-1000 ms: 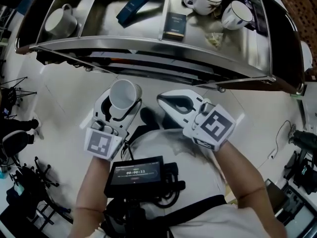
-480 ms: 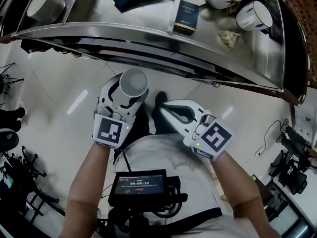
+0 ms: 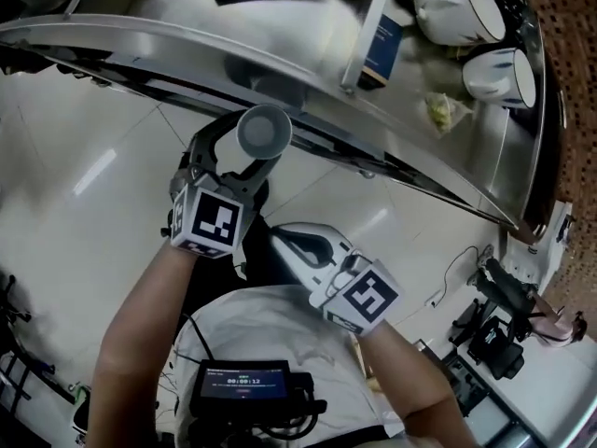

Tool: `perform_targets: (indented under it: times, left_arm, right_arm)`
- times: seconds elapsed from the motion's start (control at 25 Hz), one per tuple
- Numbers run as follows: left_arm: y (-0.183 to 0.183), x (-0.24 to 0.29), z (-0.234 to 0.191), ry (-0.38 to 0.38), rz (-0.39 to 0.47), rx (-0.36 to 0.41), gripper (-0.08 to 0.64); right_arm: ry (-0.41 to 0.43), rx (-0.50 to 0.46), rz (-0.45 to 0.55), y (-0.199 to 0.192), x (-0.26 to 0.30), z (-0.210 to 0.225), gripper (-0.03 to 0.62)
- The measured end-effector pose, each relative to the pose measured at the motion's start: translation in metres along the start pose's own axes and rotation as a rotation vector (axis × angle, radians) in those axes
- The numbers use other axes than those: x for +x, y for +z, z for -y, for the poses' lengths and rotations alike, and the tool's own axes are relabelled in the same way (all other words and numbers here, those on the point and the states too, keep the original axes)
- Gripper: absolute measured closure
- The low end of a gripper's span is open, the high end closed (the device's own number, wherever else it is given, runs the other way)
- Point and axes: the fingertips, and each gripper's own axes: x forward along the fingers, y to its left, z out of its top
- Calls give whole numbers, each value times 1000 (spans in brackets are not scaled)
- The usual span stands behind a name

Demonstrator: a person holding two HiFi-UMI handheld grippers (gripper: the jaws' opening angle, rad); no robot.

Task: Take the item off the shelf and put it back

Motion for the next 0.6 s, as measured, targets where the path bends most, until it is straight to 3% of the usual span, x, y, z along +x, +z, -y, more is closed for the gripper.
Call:
perform_targets:
  times: [0.6]
  left_arm:
    - [40,98,-17,31,60,47,242]
  right_arm:
    - [5,89,-103,-62,-6,8,586]
